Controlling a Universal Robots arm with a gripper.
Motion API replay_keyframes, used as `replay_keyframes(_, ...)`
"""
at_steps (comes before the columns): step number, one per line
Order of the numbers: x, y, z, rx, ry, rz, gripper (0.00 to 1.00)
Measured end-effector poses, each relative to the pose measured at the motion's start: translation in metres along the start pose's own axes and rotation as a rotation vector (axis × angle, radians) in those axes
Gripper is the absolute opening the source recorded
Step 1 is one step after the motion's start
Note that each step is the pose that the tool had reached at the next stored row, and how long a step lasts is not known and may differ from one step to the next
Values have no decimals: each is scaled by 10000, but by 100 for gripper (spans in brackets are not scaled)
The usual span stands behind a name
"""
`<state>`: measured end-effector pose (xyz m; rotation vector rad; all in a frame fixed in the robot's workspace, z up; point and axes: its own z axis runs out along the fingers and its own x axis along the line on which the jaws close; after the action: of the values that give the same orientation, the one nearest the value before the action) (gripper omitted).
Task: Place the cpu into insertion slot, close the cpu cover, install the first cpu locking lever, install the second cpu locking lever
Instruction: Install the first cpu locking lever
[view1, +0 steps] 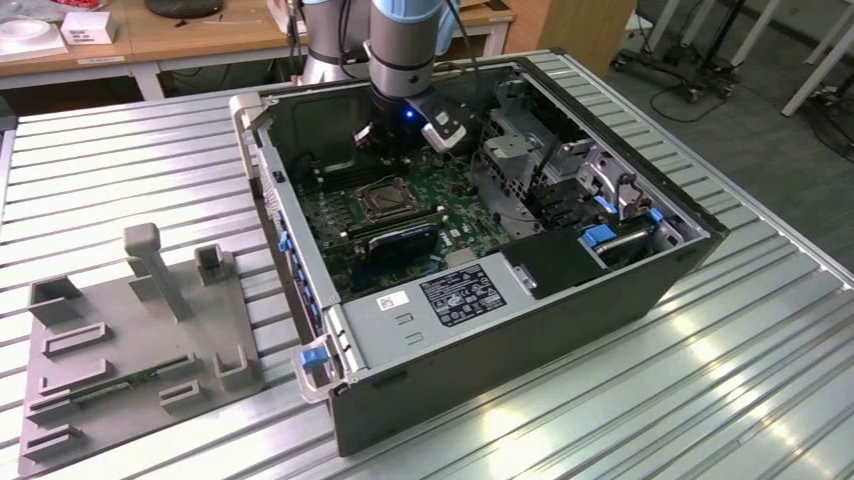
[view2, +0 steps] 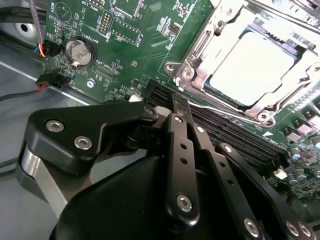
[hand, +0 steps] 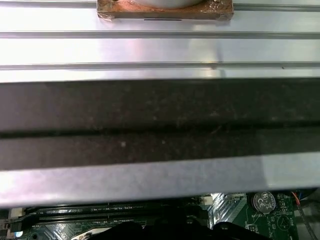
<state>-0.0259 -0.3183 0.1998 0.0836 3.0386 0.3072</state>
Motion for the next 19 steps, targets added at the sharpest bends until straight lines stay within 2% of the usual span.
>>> replay_keyframes(5,-24,-3,10,4,4,0,11)
replay_keyframes(14,-26,-1,0,9,9,2,11)
replay_keyframes(16,-29,6,-32,9,7,1,11)
replay_keyframes(19,-36,25,-124,9,8,1,11)
